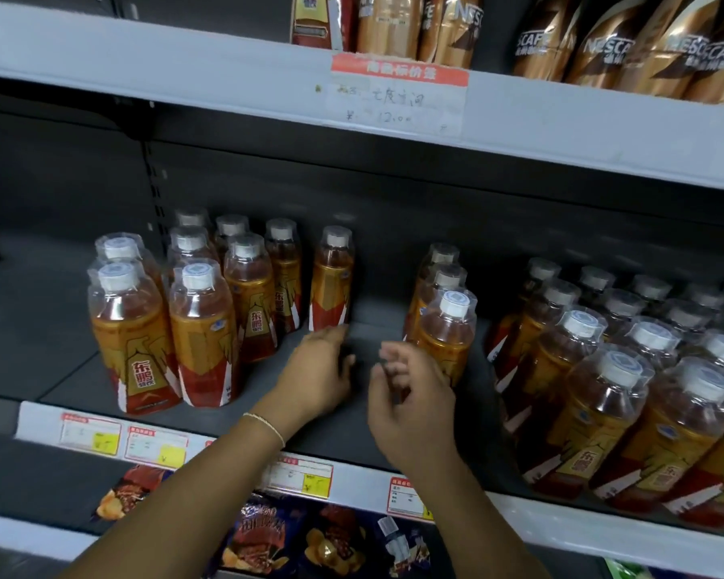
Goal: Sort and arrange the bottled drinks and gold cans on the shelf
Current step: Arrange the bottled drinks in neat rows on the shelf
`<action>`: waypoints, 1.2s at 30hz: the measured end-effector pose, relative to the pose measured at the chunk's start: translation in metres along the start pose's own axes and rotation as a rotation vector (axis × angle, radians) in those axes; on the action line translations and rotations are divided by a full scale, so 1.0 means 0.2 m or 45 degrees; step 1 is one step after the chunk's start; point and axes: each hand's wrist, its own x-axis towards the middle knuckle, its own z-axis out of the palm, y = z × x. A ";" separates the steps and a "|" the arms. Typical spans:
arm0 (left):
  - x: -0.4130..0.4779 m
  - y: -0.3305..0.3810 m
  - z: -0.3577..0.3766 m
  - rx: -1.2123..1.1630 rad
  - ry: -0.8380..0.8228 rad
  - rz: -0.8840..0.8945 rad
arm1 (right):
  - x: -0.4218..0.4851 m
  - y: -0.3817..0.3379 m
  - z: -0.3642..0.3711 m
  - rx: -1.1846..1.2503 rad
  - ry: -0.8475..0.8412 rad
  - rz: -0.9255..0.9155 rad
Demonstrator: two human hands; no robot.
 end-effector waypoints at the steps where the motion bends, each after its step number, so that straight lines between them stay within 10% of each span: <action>1: 0.00 -0.03 -0.04 -0.036 0.023 -0.027 | 0.05 -0.01 0.06 0.013 -0.019 -0.007; 12: -0.05 -0.21 -0.21 -0.442 -0.034 -0.245 | 0.68 0.10 0.60 -0.353 -0.352 0.640; 21: -0.05 -0.27 -0.25 -0.559 -0.162 -0.074 | 0.66 0.11 0.61 -0.246 -0.264 0.727; 36: -0.12 -0.25 -0.17 -0.700 -0.398 -0.068 | 0.27 -0.09 0.09 0.220 -0.781 0.604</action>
